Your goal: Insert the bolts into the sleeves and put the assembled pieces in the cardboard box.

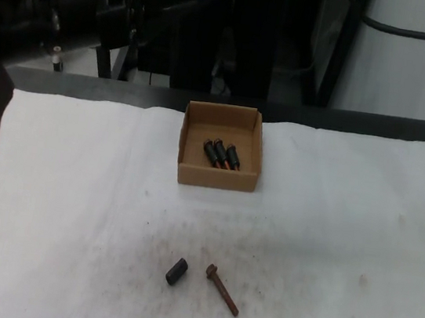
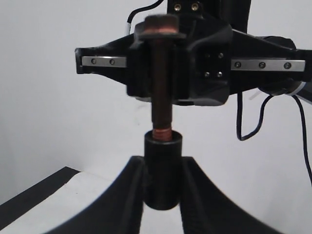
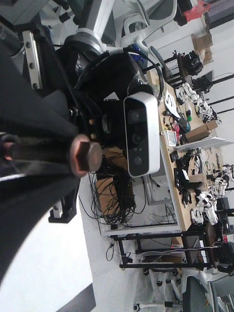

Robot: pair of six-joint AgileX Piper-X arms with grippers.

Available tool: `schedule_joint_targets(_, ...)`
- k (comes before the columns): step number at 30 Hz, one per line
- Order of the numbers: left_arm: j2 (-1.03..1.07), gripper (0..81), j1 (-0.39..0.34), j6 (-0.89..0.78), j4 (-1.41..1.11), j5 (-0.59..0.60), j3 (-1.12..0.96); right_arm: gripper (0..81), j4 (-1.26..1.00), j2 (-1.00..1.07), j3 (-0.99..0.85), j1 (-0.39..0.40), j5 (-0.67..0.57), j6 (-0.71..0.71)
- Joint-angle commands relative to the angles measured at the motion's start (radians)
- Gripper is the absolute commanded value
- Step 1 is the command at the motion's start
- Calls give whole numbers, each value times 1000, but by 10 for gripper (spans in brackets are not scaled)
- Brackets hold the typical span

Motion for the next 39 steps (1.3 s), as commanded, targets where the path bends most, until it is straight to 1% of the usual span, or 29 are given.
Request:
schedule_joint_targets(1,-11,3,5,-8,-23,2,-10,488,-3,-10,-4,-7,10,19)
schedule_joint_targets(2,-11,3,5,-8,-23,2,-10,524,0,-10,-4,-7,35,39)
schedule_joint_targets(3,-11,3,5,-8,-23,2,-10,526,1,-10,-4,-7,42,48)
schedule_joint_targets(6,-11,3,5,-8,-23,2,-10,498,-3,-10,-4,-7,46,46)
schedule_joint_targets(10,-11,3,5,-8,-7,10,-10,498,-23,-10,-4,-16,52,46)
schedule_joint_targets(12,-11,3,5,14,34,10,-10,498,-32,-10,-4,-30,90,49)
schedule_joint_targets(14,-11,3,5,94,130,-31,-10,498,-34,-12,-4,-49,146,69)
schedule_joint_targets(15,-9,3,5,144,196,-86,-16,495,-30,-12,-4,-62,174,91)
schedule_joint_targets(17,13,3,5,234,353,-198,-53,456,15,-12,-4,-92,198,101)
schedule_joint_targets(20,104,3,5,363,673,-309,-192,349,156,-12,-4,-136,268,61)
schedule_joint_targets(22,209,3,-1,390,849,-336,-305,313,269,-12,-4,-162,314,0)
schedule_joint_targets(25,369,3,-22,396,1008,-357,-489,312,450,-12,-4,-189,417,-48)
schedule_joint_targets(27,468,3,-44,395,1058,-396,-620,312,535,-12,-4,-205,480,-69)
schedule_joint_targets(29,575,3,-75,395,1112,-452,-749,312,596,-12,-4,-221,518,-76)
schedule_joint_targets(33,787,3,-134,396,1255,-535,-995,312,627,-12,-4,-254,517,-83)
schedule_joint_targets(36,931,3,-159,406,1392,-609,-1167,312,641,-12,-4,-278,517,-83)
schedule_joint_targets(39,1056,3,-169,408,1541,-660,-1327,312,684,-12,-4,-295,517,-83)
